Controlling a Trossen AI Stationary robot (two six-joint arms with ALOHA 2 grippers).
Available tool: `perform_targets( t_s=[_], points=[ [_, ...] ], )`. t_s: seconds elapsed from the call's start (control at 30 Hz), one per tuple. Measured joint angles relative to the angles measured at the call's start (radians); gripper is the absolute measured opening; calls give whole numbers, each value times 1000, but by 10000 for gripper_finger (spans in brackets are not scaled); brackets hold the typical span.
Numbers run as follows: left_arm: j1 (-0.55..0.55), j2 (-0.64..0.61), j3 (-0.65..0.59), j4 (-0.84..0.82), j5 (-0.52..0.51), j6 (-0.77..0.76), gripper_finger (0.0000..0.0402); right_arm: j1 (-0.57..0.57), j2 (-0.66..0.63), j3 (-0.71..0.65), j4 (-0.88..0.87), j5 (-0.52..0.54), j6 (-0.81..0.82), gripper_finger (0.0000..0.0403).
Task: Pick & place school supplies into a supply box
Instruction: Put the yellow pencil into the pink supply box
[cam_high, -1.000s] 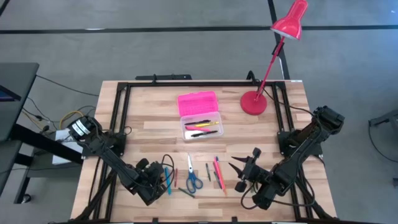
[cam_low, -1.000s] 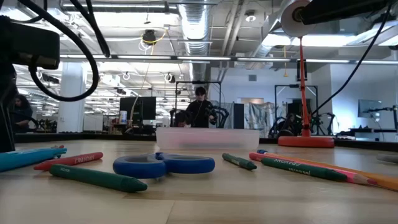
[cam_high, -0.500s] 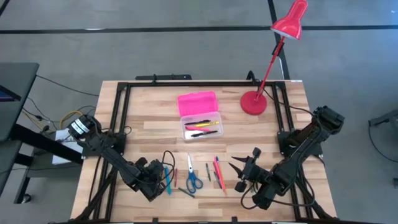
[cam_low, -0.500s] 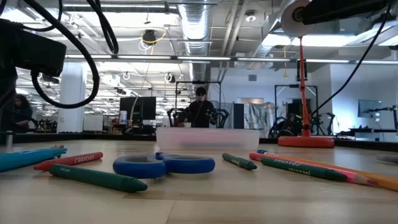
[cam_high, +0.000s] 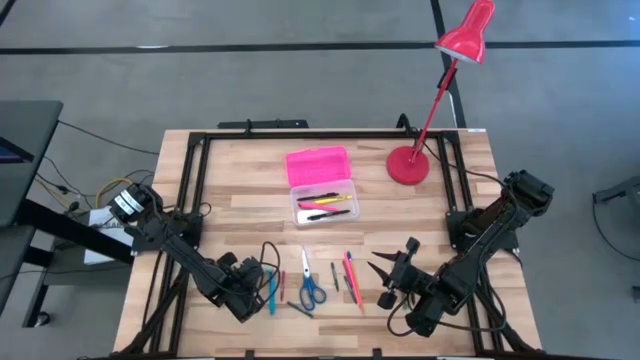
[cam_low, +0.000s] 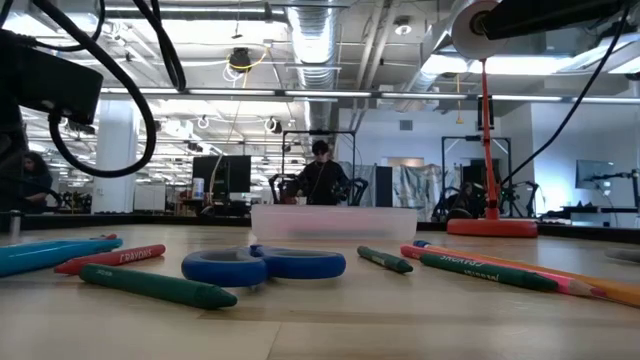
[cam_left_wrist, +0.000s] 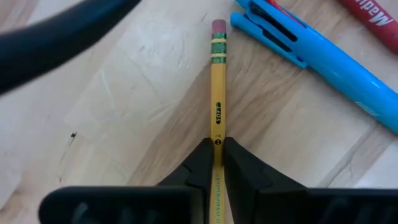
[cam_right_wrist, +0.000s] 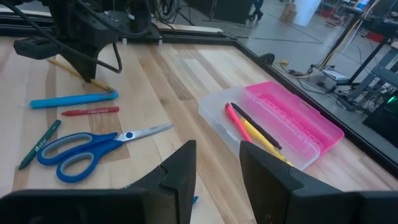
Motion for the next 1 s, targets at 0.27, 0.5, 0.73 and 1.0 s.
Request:
perform_targets(
  t_s=[0.27,0.5,0.73,1.0],
  points=[
    [22,0,1,-20,-38,48,11,0,0,0,0,0,0,118],
    [39,3,-2,-89,-83,104,8,0,0,0,0,-1,0,118],
    [62,6,-2,-173,-113,129,6,0,0,0,0,-1,0,118],
    [105,9,61,-379,-202,132,6,0,0,0,-4,-1,0,118]
  ],
)
